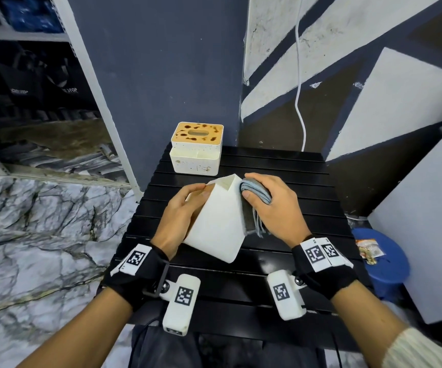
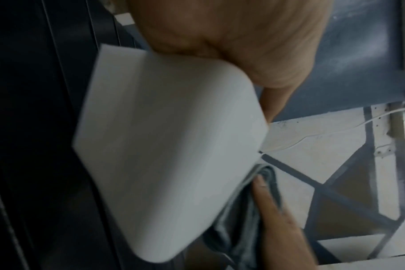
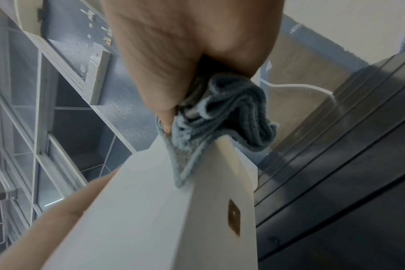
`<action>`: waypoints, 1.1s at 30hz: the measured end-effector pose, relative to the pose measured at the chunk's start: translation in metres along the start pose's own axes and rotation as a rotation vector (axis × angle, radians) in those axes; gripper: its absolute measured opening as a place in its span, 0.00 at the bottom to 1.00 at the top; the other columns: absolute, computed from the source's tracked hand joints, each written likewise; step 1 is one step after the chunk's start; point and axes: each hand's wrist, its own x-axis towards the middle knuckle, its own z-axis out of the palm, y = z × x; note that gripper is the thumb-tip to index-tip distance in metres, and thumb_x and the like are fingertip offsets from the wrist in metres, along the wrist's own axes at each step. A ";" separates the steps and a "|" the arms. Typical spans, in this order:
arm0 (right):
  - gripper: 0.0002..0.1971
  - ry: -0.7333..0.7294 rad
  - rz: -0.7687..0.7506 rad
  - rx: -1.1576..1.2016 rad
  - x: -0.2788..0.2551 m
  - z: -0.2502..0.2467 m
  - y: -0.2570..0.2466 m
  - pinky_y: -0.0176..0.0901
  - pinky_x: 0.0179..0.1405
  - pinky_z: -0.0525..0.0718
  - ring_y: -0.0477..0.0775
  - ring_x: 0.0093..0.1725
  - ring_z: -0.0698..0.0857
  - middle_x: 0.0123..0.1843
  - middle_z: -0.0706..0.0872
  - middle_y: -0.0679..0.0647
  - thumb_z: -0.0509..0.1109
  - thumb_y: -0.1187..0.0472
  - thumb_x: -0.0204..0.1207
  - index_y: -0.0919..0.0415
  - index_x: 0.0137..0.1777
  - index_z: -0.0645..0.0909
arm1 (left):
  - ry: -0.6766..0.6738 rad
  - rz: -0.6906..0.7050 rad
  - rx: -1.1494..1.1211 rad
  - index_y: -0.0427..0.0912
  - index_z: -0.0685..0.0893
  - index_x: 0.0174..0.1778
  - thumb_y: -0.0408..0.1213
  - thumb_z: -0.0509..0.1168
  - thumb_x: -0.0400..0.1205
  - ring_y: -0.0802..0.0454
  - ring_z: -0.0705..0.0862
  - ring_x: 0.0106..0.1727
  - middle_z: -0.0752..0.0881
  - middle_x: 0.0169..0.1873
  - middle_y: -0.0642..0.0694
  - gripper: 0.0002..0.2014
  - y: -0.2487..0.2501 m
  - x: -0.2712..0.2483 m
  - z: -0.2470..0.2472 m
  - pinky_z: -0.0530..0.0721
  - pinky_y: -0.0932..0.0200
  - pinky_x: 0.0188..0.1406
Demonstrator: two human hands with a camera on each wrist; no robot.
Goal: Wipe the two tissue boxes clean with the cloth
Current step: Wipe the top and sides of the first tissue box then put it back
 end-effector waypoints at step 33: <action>0.21 -0.064 -0.114 -0.100 -0.077 0.024 -0.010 0.22 0.64 0.64 0.42 0.64 0.72 0.68 0.75 0.39 0.69 0.48 0.78 0.46 0.70 0.75 | 0.086 0.089 0.127 0.69 0.82 0.64 0.50 0.59 0.88 0.65 0.83 0.67 0.87 0.62 0.67 0.12 -0.032 -0.005 -0.007 0.77 0.50 0.75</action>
